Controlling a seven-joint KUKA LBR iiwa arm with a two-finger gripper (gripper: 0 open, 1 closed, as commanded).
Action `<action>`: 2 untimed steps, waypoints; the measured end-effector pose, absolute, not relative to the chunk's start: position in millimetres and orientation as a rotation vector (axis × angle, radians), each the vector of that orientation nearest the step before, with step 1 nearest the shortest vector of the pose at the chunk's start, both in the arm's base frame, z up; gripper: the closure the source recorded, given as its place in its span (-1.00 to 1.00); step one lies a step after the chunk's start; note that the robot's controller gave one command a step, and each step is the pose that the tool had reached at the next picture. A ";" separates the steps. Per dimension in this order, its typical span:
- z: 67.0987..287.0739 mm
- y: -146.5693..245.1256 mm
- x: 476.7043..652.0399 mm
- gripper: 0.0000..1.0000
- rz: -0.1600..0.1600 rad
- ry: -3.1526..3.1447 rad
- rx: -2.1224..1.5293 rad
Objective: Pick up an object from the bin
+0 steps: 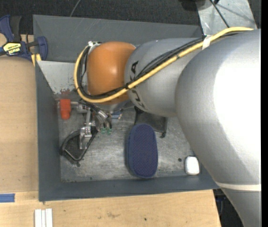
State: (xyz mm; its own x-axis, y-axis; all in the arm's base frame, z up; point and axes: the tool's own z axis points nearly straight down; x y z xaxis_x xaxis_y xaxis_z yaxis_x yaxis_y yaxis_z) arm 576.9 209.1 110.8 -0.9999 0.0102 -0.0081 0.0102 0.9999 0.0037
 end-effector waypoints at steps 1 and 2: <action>153.1 172.1 540.7 -1.00 0.000 3.117 0.374; 116.8 200.2 511.8 -1.00 0.017 3.070 0.490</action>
Offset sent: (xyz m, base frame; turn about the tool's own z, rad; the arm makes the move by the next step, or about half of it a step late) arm -0.0373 -0.0363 0.0408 0.2295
